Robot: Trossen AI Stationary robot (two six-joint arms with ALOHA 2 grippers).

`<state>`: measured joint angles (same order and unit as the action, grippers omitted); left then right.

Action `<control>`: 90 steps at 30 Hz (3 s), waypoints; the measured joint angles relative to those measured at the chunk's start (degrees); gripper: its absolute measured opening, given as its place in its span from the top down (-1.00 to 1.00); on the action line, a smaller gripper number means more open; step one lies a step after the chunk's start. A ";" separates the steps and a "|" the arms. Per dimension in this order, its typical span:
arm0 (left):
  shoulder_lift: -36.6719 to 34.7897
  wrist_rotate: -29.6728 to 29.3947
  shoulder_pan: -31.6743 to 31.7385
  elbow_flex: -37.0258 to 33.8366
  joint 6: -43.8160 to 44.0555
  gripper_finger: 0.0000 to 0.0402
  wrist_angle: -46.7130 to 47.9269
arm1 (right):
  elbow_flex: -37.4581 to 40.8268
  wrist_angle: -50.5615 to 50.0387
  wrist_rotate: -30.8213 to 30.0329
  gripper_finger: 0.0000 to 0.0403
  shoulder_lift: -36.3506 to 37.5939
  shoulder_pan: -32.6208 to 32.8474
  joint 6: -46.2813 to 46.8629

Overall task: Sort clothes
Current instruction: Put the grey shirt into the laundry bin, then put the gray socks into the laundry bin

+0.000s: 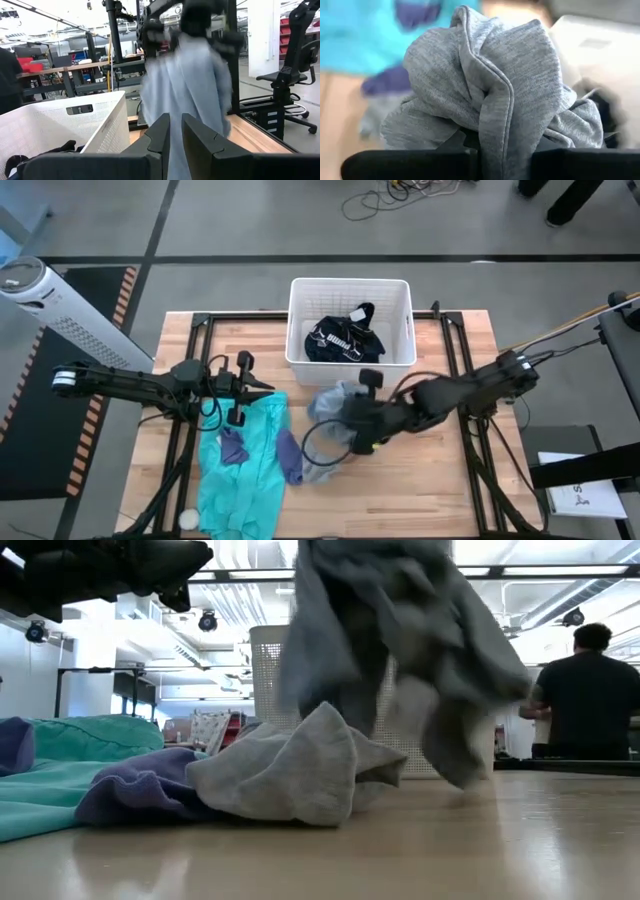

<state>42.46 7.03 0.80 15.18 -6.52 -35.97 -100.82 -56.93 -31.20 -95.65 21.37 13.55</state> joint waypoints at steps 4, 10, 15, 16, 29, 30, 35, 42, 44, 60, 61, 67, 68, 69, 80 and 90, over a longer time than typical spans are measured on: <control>0.01 0.00 -0.01 0.02 -0.07 0.83 0.00 | -8.65 0.39 -7.46 0.88 0.19 -0.11 -7.93; 0.00 0.01 -0.01 0.01 -0.26 0.83 -0.04 | -21.36 4.56 -17.44 0.88 -1.05 -1.45 -23.15; 0.00 0.00 -0.02 0.00 -0.26 0.83 -0.03 | -28.34 13.79 -18.46 0.88 -0.95 -5.05 -36.49; 0.00 0.00 -0.02 0.02 -0.24 0.83 -0.02 | -29.49 14.52 -18.34 0.88 -0.97 -6.12 -38.26; 0.00 0.00 -0.01 0.02 -0.26 0.83 0.00 | -31.42 2.94 -0.54 0.88 -2.00 -30.29 -32.39; 0.00 0.01 0.00 0.01 -0.25 0.83 -0.01 | -30.87 1.57 0.82 0.88 -2.56 -31.92 -31.21; 0.00 0.00 0.00 0.02 -0.24 0.83 0.04 | -25.99 -3.35 9.95 0.88 -6.17 -38.87 -26.60; 0.00 0.02 -0.02 0.02 -0.24 0.83 0.43 | -17.70 -9.13 21.62 0.88 -12.22 -46.03 -23.12; 0.01 0.01 -0.01 0.02 -0.24 0.83 0.52 | -14.84 -8.77 22.91 0.89 -13.55 -47.07 -23.38; 0.02 0.02 -0.02 0.00 -0.22 0.83 0.50 | -1.29 -3.03 29.50 0.89 -25.61 -52.61 -24.60; 0.00 0.00 -0.02 0.02 -0.24 0.83 0.50 | -1.32 -2.95 29.41 0.89 -26.15 -52.56 -24.66; 0.00 0.00 0.00 0.02 -0.22 0.83 0.55 | -4.24 -4.27 29.49 0.63 -27.41 -52.38 -23.42; 0.00 0.01 -0.02 0.01 -0.23 0.83 0.53 | -5.16 -5.14 29.41 0.57 -27.32 -52.36 -23.11; 0.02 0.02 0.00 0.02 -0.22 0.83 0.55 | -6.26 -6.11 29.56 0.50 -27.10 -52.33 -22.64; 0.00 0.00 0.00 0.00 -0.42 0.83 0.59 | -18.85 -12.06 30.17 0.03 -17.35 -48.97 -22.14; 0.01 0.01 0.00 0.02 -0.33 0.83 0.75 | -18.82 -11.98 29.75 -0.15 -4.73 -38.76 -21.15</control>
<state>42.47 7.04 0.80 15.20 -6.85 -35.21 -119.64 -68.90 -1.45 -100.39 -17.40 -7.60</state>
